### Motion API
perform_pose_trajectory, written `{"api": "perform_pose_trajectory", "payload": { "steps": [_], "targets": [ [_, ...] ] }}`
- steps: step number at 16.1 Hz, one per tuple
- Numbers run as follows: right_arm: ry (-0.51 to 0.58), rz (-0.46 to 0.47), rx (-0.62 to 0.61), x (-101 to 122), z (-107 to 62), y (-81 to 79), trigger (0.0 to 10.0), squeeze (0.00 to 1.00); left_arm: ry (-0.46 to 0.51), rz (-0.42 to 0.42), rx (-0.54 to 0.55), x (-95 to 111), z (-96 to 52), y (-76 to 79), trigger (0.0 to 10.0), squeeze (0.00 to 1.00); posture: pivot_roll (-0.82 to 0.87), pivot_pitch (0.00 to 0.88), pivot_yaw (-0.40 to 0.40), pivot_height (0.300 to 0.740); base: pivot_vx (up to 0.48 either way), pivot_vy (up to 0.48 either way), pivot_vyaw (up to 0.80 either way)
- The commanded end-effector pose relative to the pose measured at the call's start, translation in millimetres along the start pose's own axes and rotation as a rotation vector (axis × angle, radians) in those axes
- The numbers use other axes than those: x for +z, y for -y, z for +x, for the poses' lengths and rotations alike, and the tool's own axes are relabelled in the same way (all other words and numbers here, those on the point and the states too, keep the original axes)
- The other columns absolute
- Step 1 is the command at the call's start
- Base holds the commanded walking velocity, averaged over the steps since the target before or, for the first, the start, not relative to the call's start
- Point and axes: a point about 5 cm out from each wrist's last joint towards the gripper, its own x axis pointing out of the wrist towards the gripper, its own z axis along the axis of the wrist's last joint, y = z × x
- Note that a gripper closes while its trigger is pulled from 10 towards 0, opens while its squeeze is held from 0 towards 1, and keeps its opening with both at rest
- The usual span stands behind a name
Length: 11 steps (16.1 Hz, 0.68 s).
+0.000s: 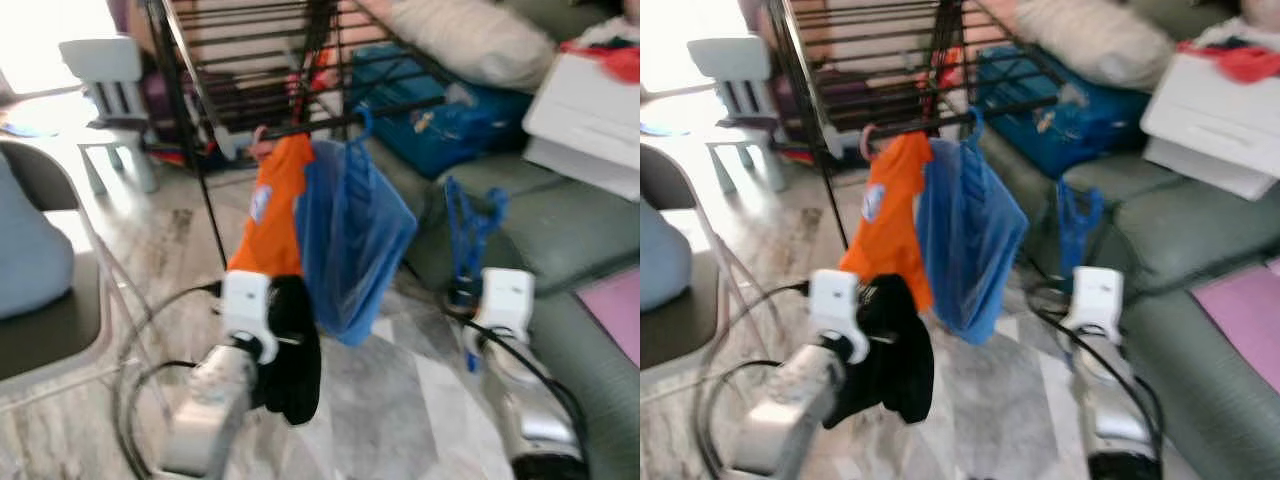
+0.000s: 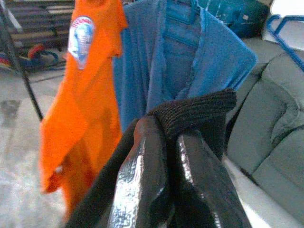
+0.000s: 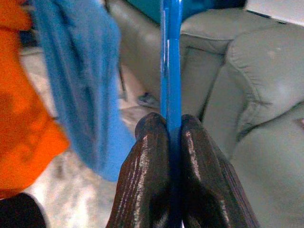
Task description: Hang hanger
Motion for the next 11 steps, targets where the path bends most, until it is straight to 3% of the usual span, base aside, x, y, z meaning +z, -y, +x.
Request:
{"api": "perform_pose_trajectory", "payload": {
  "steps": [1, 8, 11],
  "targets": [
    [0.014, -0.002, -0.007, 5.0, 0.2, 1.5, 10.0, 0.0, 0.036, 0.007, -0.007, 7.8, 0.7, 3.7, 10.0, 0.0, -0.09, 0.046, -0.016, 0.74, -0.289, 0.0, 0.0],
    [0.03, -0.002, 0.025, 6.7, -0.4, -4.2, 10.0, 0.0, 0.035, 0.011, -0.012, 8.1, 1.4, 4.4, 10.0, 0.0, -0.09, 0.05, -0.014, 0.74, -0.29, 0.0, 0.0],
    [0.03, -0.004, 0.027, 6.0, -0.1, -4.9, 10.0, 0.0, 0.036, 0.013, -0.012, 8.0, 1.9, 4.6, 10.0, 0.0, -0.09, 0.049, -0.014, 0.74, -0.292, 0.0, 0.8]
  ]
}}
